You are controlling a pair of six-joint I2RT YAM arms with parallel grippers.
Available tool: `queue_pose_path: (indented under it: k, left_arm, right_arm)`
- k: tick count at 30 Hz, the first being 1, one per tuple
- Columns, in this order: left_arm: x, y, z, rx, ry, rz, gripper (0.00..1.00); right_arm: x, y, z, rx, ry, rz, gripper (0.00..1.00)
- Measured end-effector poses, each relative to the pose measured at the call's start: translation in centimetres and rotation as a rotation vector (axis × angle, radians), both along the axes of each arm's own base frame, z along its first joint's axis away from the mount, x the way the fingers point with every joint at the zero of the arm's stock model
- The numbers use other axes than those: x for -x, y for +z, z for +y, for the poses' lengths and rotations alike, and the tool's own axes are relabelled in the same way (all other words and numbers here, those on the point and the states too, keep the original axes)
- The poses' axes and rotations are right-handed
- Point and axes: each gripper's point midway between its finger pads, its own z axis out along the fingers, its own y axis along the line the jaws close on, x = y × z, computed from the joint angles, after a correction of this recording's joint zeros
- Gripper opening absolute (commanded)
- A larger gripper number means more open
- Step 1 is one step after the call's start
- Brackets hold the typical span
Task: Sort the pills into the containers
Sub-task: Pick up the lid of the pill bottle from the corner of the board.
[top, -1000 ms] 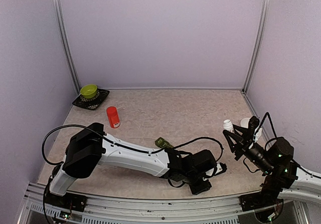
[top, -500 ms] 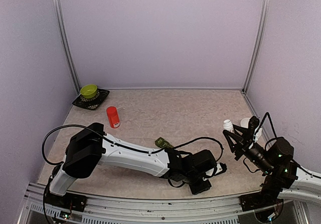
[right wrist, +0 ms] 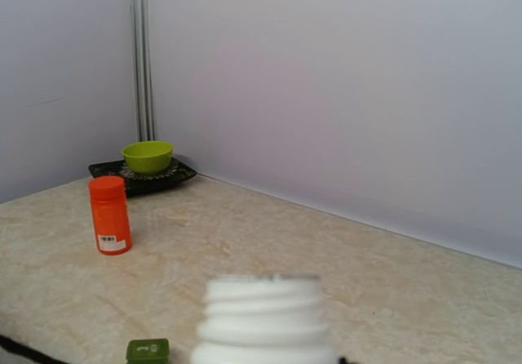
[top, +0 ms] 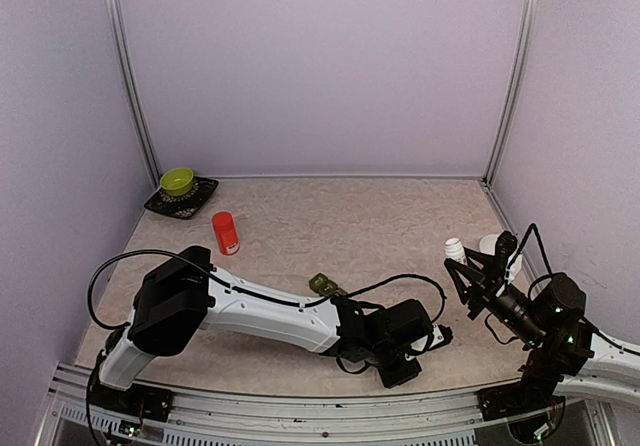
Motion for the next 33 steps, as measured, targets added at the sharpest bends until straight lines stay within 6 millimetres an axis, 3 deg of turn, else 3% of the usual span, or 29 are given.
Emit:
queue_pose_path:
  k: [11,18,26,29,33]
  left_arm:
    - [0.0,0.0,0.0,0.001,0.001,-0.001,0.34]
    - [0.0,0.1,-0.1,0.005,0.000,0.000,0.22]
    - [-0.4,0.1,0.2,0.011,0.014,0.005,0.20]
    - [-0.9,0.6,0.9,0.013,0.033,0.007,0.20]
    - [-2.1,2.9,1.8,0.044,0.073,0.008,0.20]
  right_arm:
    - [0.0,0.0,0.0,0.000,0.000,0.000,0.00]
    - [0.0,0.0,0.0,0.000,0.001,0.000,0.00]
    - [0.0,-0.1,0.1,0.005,0.003,0.003,0.00]
    - [0.0,-0.1,0.1,0.006,0.005,0.003,0.00]
    - [0.1,-0.5,0.5,0.020,0.023,0.009,0.00]
